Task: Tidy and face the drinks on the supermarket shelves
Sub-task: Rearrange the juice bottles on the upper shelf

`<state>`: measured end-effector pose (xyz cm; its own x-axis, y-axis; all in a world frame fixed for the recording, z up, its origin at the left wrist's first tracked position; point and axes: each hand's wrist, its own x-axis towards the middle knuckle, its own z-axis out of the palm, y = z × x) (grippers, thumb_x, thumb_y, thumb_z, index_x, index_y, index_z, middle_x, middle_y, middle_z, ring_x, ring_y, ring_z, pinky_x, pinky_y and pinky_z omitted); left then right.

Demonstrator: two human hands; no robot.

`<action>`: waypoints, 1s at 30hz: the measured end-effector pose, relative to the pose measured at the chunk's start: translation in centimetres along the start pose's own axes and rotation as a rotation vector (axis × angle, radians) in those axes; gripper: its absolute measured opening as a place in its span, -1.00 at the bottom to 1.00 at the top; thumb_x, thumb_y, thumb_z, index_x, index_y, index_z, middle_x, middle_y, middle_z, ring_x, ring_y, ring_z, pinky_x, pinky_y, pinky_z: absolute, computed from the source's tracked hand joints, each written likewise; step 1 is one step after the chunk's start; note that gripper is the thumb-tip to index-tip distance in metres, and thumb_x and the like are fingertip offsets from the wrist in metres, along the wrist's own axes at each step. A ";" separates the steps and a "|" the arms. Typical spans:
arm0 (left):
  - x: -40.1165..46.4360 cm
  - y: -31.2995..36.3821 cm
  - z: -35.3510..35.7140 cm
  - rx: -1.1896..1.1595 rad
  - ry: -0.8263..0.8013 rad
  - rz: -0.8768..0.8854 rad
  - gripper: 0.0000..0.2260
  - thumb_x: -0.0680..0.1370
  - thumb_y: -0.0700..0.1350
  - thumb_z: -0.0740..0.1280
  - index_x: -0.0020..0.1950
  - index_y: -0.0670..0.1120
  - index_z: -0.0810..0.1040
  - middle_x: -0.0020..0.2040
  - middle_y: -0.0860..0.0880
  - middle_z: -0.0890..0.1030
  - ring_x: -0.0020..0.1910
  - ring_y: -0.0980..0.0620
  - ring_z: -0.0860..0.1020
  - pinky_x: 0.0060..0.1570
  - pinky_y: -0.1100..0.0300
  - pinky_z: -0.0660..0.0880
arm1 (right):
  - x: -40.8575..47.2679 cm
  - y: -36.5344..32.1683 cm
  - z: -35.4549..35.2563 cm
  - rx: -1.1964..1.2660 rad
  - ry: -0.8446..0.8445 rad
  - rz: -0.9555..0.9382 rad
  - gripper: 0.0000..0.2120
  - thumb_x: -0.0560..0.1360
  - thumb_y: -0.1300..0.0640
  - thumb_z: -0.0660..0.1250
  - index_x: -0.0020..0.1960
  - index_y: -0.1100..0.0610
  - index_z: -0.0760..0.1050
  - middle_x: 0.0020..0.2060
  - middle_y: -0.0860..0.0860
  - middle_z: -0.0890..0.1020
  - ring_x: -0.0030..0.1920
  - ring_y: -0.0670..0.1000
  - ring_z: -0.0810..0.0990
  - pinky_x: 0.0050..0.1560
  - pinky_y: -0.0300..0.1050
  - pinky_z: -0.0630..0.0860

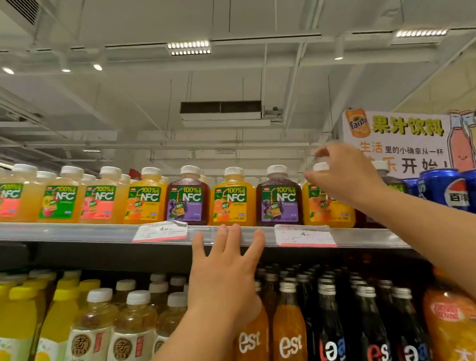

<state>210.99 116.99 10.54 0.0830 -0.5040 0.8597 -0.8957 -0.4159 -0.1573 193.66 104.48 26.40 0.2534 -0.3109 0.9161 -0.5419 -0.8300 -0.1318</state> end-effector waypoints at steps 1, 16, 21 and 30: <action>0.0 0.1 0.0 0.005 0.001 -0.005 -0.14 0.43 0.11 0.31 0.45 0.20 -0.31 0.57 -0.04 -0.05 0.54 -0.15 -0.16 0.38 -0.31 -0.28 | -0.1 1.1 -0.6 -0.013 0.027 0.027 -0.44 0.43 -0.13 0.44 0.30 0.12 0.41 0.18 0.06 0.52 0.10 0.05 0.49 -0.02 -0.06 0.44; -0.1 0.8 -0.9 0.073 -0.059 -0.057 -0.15 0.46 0.12 0.27 0.43 0.19 -0.36 0.57 -0.02 -0.10 0.54 -0.12 -0.17 0.42 -0.27 -0.25 | -1.6 2.7 -2.0 0.139 -0.344 0.214 -0.24 0.18 -0.17 0.63 0.17 -0.03 0.26 -0.13 -0.02 0.57 -0.31 -0.04 0.61 -0.48 -0.18 0.49; -0.1 0.7 -2.5 0.071 -0.161 -0.043 -0.16 0.48 0.14 0.27 0.48 0.20 -0.32 0.58 0.00 -0.12 0.55 -0.10 -0.18 0.46 -0.24 -0.19 | -3.0 2.7 -2.4 0.152 -0.261 0.078 -0.19 0.19 -0.19 0.61 0.31 0.03 0.37 -0.02 -0.11 0.51 -0.03 -0.06 0.52 -0.15 -0.17 0.52; 0.2 -2.0 -4.4 -0.223 -0.237 0.092 -0.31 0.48 0.10 0.24 0.52 0.26 -0.05 0.58 0.08 0.04 0.54 -0.02 0.02 0.47 -0.08 -0.03 | -8.1 0.0 -5.7 0.384 -0.210 0.174 -0.19 0.00 -0.34 0.57 0.15 -0.11 0.41 -0.04 -0.17 0.56 -0.04 -0.11 0.57 -0.18 -0.19 0.58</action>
<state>210.92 121.07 13.13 0.0734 -0.7045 0.7059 -0.9755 -0.1979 -0.0960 187.08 109.65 21.09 0.3631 -0.5148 0.7766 -0.2655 -0.8561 -0.4434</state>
